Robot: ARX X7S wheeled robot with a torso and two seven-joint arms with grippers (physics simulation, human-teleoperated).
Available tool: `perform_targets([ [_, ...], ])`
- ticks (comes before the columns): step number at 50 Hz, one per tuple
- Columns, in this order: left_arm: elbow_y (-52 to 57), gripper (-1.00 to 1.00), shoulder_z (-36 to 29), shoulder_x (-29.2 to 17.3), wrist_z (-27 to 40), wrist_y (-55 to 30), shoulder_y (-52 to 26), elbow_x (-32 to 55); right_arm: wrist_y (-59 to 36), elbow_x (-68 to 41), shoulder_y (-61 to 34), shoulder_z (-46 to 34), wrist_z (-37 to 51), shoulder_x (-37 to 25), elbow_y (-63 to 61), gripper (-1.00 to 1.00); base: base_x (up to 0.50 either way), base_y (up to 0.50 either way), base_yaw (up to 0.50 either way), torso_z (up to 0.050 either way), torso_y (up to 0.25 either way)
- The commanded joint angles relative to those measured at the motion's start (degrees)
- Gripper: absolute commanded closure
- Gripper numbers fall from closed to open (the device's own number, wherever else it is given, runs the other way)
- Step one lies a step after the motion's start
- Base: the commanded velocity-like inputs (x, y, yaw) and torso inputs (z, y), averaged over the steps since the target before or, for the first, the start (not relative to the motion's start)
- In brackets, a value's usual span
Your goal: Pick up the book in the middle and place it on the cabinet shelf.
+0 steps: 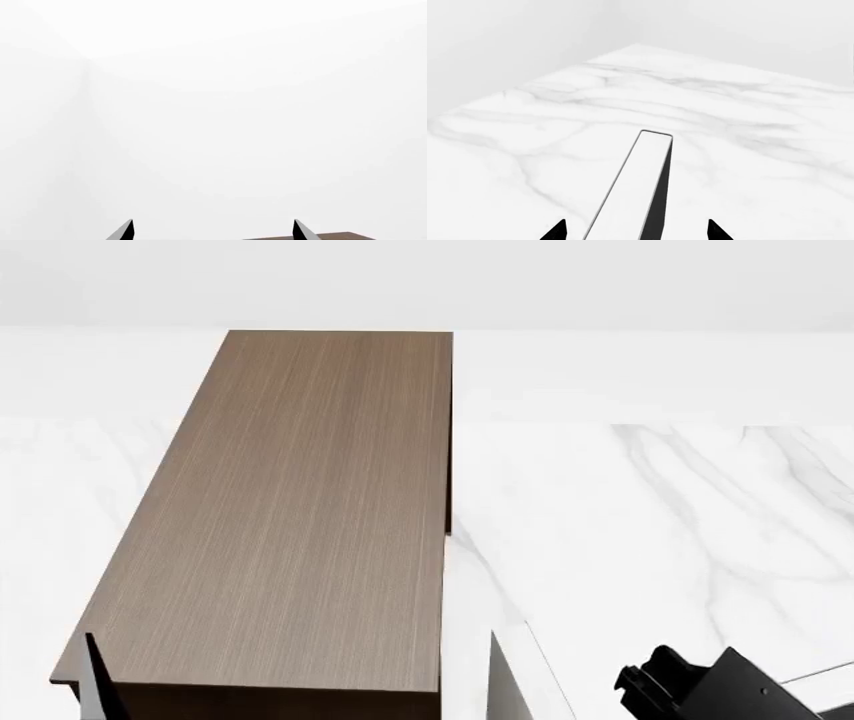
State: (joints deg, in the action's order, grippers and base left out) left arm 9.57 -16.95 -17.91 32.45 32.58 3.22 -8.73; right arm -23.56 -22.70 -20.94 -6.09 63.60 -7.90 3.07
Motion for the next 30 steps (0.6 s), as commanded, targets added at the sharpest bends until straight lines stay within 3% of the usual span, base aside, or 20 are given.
perform_targets([
  [1,0.25,-1.00,1.04,0.77,-1.05,0.08,0.04,-0.75,0.54,0.52,-0.49,0.92,-0.96,0.89,1.39,-1.00,0.00,0.00,0.00,0.000,0.000],
  [30,-0.33,-1.00,0.21,0.30,-0.57,0.46,-0.06,-0.68,3.17,0.42,-1.52,-0.72,-1.67,1.04,8.30,-1.00,0.00,0.00,0.00,0.000,0.000],
])
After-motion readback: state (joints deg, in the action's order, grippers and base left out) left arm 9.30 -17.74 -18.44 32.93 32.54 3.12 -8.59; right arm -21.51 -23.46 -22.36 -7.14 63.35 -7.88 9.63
